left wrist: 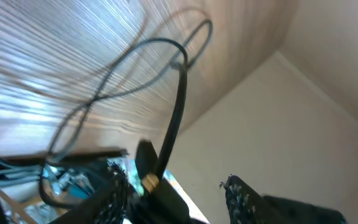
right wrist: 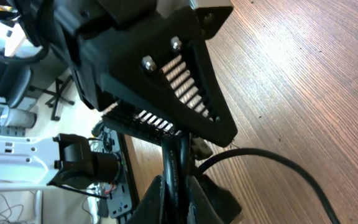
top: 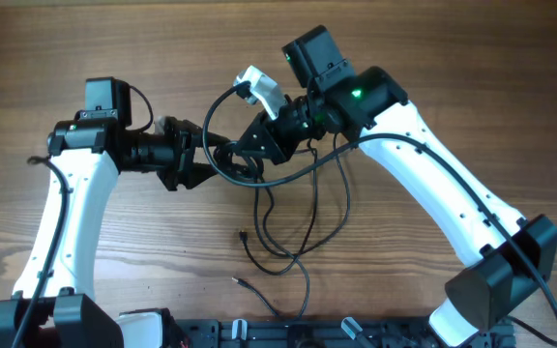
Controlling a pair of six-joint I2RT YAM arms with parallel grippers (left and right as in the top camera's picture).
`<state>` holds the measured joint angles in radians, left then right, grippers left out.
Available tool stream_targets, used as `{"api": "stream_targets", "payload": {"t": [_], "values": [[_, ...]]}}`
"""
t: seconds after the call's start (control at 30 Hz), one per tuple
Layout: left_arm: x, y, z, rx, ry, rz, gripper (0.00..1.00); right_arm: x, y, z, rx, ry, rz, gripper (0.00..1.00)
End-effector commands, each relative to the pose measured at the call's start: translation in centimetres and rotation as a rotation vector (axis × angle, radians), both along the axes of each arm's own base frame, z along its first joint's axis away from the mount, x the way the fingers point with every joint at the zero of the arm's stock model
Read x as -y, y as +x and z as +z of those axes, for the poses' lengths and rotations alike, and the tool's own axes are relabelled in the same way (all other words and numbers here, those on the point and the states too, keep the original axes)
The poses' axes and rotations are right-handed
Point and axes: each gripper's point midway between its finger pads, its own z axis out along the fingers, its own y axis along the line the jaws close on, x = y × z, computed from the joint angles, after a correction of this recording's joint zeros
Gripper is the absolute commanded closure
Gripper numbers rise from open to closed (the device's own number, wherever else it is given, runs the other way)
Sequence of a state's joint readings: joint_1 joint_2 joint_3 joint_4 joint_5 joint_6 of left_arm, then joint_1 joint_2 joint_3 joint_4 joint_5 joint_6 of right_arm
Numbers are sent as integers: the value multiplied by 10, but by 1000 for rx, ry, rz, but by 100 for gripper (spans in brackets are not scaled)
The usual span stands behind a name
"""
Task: Untangle cables
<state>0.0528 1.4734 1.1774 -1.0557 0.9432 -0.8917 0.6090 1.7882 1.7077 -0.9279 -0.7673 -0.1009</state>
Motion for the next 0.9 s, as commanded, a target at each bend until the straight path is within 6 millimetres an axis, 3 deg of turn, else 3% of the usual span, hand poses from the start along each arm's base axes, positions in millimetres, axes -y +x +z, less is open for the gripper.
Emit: {"api": "stream_targets", "payload": {"t": [0.0, 0.17, 0.47, 0.6, 0.77, 0.87], "values": [[-21, 1, -24, 32, 230, -4, 47, -2, 7, 0, 3, 2, -24, 96], [-28, 2, -27, 190, 292, -136, 50, -3, 7, 0, 2, 2, -23, 96], [-4, 8, 19, 365, -13, -179, 51, -3, 7, 0, -3, 2, -27, 96], [-7, 16, 17, 478, 39, -227, 53, -2, 7, 0, -3, 2, -28, 96], [-9, 24, 12, 610, 93, -309, 65, -2, 7, 0, -3, 3, -28, 95], [-9, 22, 10, 698, 116, -379, 66, -2, 7, 0, -12, 1, -33, 96]]}}
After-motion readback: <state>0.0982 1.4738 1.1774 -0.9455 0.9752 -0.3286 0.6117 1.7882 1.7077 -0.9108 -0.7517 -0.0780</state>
